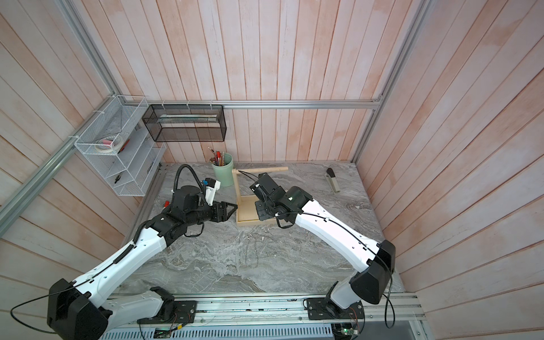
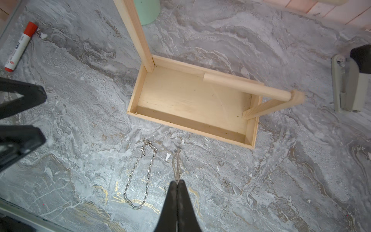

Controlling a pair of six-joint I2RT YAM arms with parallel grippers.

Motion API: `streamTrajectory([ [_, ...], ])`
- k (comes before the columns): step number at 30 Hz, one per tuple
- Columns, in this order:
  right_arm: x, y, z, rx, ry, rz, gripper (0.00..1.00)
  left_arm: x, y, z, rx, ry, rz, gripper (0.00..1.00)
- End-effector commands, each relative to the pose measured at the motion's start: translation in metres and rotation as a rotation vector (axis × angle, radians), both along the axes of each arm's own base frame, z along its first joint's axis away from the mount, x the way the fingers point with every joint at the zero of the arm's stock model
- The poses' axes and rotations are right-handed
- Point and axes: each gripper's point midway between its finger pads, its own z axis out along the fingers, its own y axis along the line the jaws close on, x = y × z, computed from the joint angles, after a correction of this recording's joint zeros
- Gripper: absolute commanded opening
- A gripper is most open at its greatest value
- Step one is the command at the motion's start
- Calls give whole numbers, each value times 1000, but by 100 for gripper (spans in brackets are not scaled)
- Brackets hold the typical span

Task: Hang the necklace on the jewelry display stand
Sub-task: Pick up the necklace from the center of the board, then adjust the necklace.

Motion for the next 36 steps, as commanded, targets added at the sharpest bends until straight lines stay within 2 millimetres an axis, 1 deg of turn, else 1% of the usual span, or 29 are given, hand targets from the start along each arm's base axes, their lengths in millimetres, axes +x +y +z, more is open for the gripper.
streamTrajectory([
  [1,1,-4,28,2,-62,14,0,-5,-20,29,-41,-91,-86,71],
  [3,3,-2,39,18,-83,17,0,-10,-27,34,-41,-108,-113,71],
  [8,6,-1,55,40,-126,27,0,-19,-45,52,-68,-166,-161,71],
  [15,7,3,77,82,-165,46,0,-15,-61,65,-84,-211,-184,71],
  [18,6,5,83,98,-174,54,0,-16,-71,67,-84,-224,-202,71],
  [21,5,8,89,120,-181,65,0,-13,-79,62,-55,-229,-197,71],
  [23,3,10,92,135,-182,69,0,-11,-84,60,-47,-232,-201,70],
  [25,2,10,92,138,-183,70,0,-9,-85,62,-52,-244,-195,70],
  [30,1,9,93,141,-186,69,0,2,-85,66,-44,-275,-155,70],
  [36,0,11,95,149,-191,77,0,10,-88,71,-38,-301,-146,70],
])
